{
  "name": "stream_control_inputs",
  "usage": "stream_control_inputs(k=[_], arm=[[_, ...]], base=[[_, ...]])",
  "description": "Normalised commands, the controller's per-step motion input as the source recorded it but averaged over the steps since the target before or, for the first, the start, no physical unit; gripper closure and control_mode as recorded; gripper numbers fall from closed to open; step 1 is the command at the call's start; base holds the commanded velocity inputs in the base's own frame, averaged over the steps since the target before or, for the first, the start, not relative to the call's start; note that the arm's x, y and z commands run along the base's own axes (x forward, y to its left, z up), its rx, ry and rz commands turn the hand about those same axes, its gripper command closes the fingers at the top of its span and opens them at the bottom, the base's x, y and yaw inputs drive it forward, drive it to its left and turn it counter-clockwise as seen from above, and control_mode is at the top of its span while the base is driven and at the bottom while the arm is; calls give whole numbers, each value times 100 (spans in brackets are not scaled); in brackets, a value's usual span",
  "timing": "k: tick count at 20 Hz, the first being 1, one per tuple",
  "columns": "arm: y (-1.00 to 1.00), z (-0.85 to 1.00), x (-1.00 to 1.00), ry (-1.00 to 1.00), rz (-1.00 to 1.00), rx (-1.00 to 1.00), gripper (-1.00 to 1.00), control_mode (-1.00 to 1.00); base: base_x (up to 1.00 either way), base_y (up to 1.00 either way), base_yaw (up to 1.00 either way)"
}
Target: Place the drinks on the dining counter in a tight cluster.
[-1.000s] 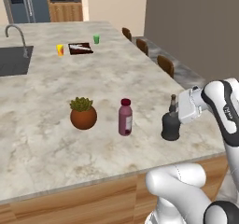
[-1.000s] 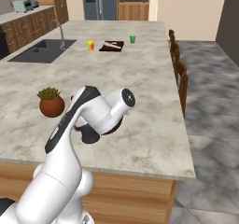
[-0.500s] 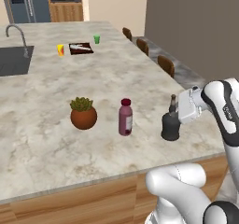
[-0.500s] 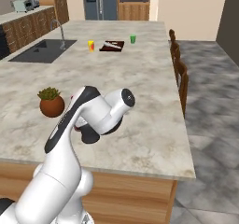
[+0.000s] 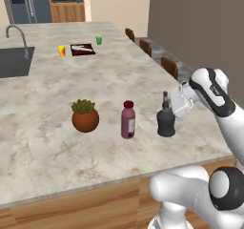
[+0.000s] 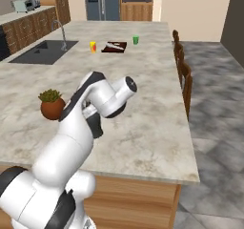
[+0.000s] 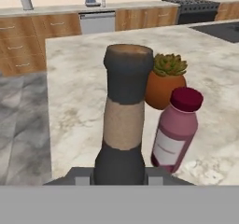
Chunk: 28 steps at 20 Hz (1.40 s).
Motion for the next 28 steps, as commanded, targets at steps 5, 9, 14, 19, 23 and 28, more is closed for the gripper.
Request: stream_control_inputs(k=[5, 9, 14, 19, 23, 28], arm=[[0, -17, 25, -4, 0, 0, 100, -100], [0, -32, 29, -12, 0, 1, 100, -100], [0, -9, 10, -13, 0, 13, 100, -100], [2, 0, 0, -3, 1, 8, 100, -100], [16, -10, 0, 0, 0, 0, 100, -100], [11, -18, 4, 0, 0, 0, 100, -100]], base=[[0, 0, 0], [0, 0, 0], [0, 0, 0], [0, 0, 0], [0, 0, 0], [0, 0, 0]])
